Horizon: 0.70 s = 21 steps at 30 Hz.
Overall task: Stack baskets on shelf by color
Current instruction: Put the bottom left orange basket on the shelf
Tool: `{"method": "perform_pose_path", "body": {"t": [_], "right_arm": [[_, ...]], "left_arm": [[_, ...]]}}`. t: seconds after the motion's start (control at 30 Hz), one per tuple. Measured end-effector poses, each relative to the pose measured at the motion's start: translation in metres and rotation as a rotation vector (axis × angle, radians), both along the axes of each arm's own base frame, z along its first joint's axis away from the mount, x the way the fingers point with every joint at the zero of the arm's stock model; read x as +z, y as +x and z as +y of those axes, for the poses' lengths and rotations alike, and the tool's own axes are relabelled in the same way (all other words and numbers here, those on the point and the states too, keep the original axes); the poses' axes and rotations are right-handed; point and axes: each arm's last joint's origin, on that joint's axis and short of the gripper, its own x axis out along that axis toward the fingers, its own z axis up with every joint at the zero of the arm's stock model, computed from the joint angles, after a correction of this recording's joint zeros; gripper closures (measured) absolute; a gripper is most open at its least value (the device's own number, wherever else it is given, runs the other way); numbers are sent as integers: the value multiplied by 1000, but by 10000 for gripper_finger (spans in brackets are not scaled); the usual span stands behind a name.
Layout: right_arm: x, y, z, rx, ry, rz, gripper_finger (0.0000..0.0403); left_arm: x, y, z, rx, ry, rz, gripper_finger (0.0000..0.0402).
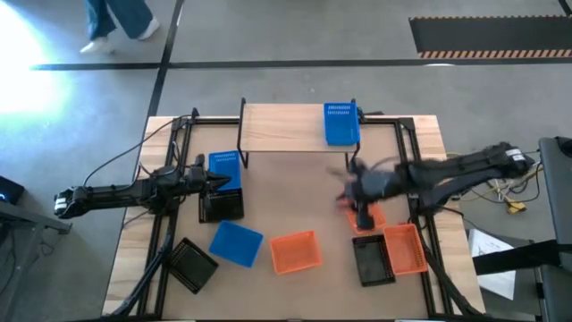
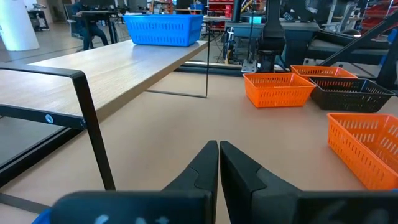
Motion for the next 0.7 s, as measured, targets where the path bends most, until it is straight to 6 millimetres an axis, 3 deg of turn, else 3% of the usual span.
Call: {"method": "perform_pose_path", "body": {"t": [0.17,0.3,0.5,0.7], "right_arm": [[-46,14,46,220,14,-58,329],[-70,31,70,329,-49,-31,337],[-71,66,87,427,-182,87,318],[-69,88,93,641,-510,367,257]], "left_arm": [[0,0,0,0,0,0,402],[0,0,0,0,0,0,402],[0,0,0,0,0,-1,402],[0,0,0,1,0,0,402]]}}
